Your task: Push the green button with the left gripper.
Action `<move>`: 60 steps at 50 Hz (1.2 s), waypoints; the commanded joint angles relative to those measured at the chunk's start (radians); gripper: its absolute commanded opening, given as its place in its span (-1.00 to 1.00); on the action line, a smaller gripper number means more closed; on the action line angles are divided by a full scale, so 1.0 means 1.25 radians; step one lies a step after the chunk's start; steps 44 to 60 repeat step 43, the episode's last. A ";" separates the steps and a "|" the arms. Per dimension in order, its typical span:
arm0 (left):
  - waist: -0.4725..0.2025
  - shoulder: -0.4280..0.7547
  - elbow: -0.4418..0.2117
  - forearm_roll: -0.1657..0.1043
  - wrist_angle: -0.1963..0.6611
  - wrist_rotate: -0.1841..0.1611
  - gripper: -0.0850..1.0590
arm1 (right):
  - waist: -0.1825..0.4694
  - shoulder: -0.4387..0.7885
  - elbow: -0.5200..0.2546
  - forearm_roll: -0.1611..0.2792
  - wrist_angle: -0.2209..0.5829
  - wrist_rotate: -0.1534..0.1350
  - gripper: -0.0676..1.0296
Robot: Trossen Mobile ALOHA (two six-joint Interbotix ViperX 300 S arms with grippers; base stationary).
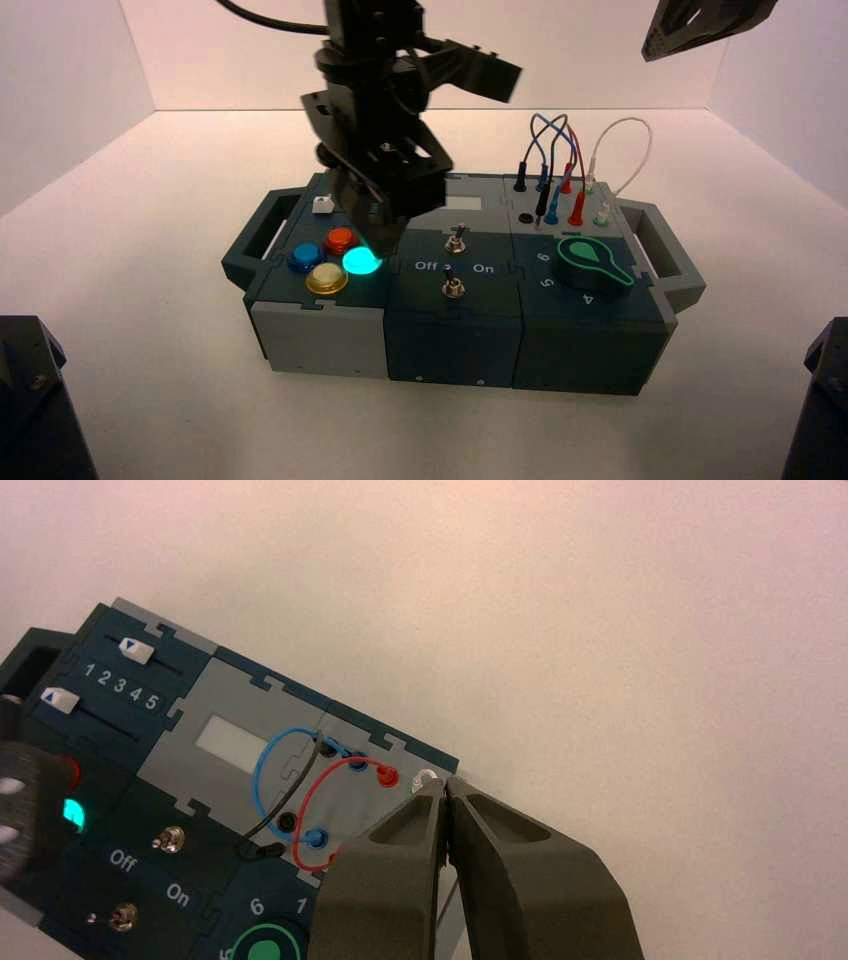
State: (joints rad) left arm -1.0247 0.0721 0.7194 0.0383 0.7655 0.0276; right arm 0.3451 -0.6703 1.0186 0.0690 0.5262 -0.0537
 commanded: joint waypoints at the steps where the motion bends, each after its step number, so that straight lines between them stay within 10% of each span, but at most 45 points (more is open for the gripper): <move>1: 0.002 0.004 0.010 0.004 0.006 0.001 -0.91 | 0.002 -0.009 -0.007 0.001 -0.007 -0.001 -0.92; 24: 0.002 -0.166 -0.048 0.005 0.017 -0.016 -0.91 | 0.002 -0.031 -0.004 0.004 -0.010 0.001 -0.92; 60: 0.002 -0.178 -0.050 0.006 0.055 -0.029 -0.91 | 0.002 -0.022 -0.005 0.007 -0.004 0.002 -0.92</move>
